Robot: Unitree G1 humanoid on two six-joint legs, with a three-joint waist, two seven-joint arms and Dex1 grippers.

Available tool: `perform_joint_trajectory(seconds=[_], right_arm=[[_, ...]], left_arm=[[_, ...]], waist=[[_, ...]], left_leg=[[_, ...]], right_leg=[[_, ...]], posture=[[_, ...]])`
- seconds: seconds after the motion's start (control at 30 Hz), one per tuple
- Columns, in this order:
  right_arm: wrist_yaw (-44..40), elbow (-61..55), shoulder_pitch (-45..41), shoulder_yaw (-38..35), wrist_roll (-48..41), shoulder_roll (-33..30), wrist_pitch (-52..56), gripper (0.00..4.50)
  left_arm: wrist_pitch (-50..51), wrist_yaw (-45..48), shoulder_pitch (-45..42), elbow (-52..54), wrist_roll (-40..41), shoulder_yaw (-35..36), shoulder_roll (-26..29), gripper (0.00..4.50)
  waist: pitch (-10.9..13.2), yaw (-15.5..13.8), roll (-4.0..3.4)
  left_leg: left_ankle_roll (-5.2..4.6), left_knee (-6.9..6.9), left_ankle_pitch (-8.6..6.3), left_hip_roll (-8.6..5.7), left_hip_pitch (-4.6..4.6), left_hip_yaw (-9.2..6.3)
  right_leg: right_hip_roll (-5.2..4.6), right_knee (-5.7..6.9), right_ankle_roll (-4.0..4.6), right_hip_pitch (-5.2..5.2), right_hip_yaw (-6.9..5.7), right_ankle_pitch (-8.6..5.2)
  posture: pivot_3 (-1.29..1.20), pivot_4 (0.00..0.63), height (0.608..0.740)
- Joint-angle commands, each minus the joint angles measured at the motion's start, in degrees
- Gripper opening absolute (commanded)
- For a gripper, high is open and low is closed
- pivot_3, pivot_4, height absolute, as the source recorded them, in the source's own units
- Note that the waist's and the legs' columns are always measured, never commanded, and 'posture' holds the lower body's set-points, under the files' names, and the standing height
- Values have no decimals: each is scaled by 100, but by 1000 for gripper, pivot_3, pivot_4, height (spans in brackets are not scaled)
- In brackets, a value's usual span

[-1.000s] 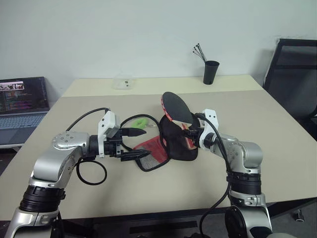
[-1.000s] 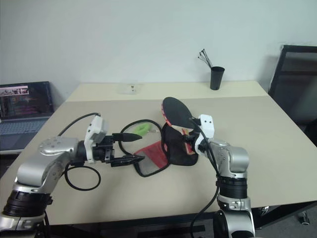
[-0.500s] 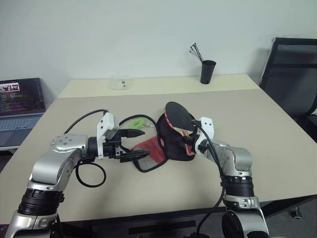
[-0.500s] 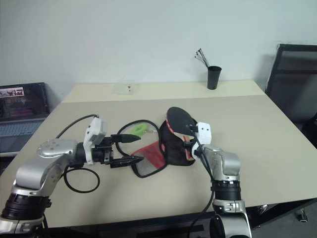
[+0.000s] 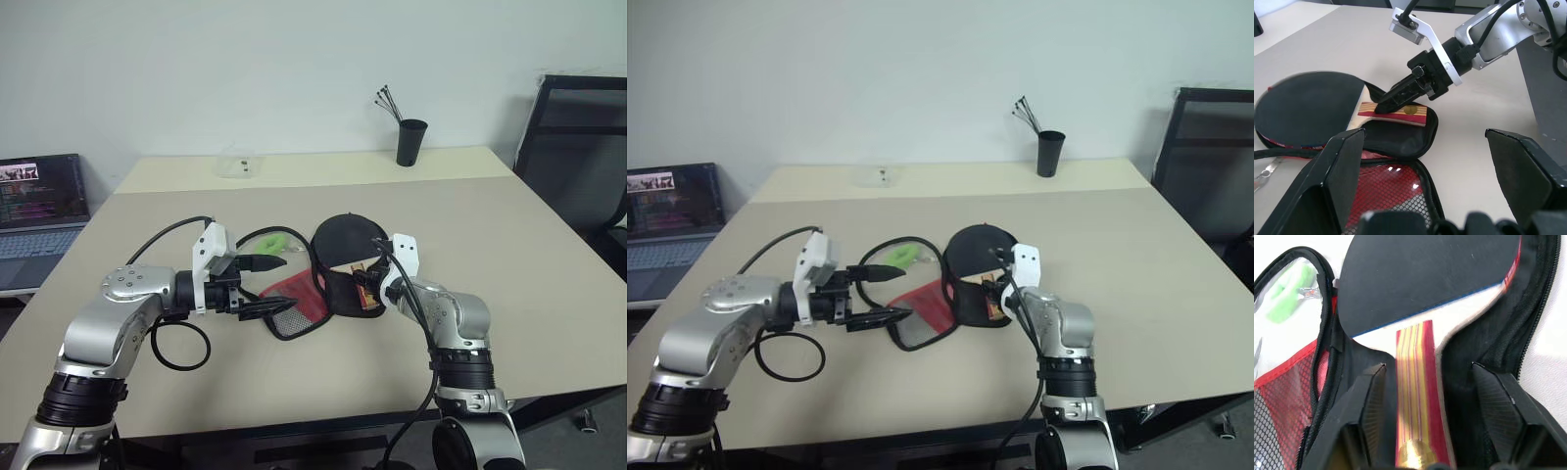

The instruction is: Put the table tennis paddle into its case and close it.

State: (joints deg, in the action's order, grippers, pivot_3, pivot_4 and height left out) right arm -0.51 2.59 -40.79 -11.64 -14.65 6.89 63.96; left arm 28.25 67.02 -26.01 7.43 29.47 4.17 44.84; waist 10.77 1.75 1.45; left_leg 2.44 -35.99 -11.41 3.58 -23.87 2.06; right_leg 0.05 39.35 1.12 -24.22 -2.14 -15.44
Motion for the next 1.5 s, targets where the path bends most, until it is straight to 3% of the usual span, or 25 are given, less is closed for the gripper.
perform_joint_trajectory(seconds=[0.03, 0.3, 0.53, 1.2, 1.33, 1.5], right_arm=[[107, -290, 1, 58, -106, 141, 32, 2836], [-338, -1126, 79, 355, -401, -275, 400, 2836], [-1152, -1871, 689, 908, -693, -1299, 620, 2836], [-1308, -1891, 1172, 1478, -702, -1269, 414, 2836], [-1524, -2088, 1138, 1422, -740, -1712, 404, 2836], [-2404, -2754, 1023, 1226, -1368, -2566, 627, 2836]], left_arm=[[-74, 1, -10, 211, 140, 165, 32, 4309], [-56, -26, 25, 231, 188, 212, 77, 4309], [-126, -176, 80, 22, 90, 365, 112, 4309], [-344, -131, 136, -269, -96, 404, 232, 4309], [-429, -255, 179, -397, -205, 470, 254, 4309], [-688, -718, 263, -786, -603, 515, 205, 4309]], waist=[[0, 0, 0], [0, -2, 0], [-2, -7, 4], [-3, 9, 5], [-3, 1, 5], [-3, -4, 5]], left_leg=[[0, 0, 0, 0, 0, 0], [0, 3, 0, 1, -1, -2], [-1, 7, -1, -1, -2, -4], [-1, 10, -2, 5, -1, -3], [-1, 10, -2, 4, -2, -3], [-1, 11, -2, 1, -2, -2]], right_leg=[[0, 0, 0, 0, 0, 0], [0, -6, 0, 0, -2, 0], [0, -25, -1, 8, -6, 0], [0, -28, -1, 5, -6, 0], [0, -29, -1, 6, -6, 0], [0, -31, -1, 6, -6, 0]], posture=[[0, 150, 740], [0, 150, 740], [0, 150, 740], [0, 150, 740], [0, 150, 740], [0, 150, 740]])
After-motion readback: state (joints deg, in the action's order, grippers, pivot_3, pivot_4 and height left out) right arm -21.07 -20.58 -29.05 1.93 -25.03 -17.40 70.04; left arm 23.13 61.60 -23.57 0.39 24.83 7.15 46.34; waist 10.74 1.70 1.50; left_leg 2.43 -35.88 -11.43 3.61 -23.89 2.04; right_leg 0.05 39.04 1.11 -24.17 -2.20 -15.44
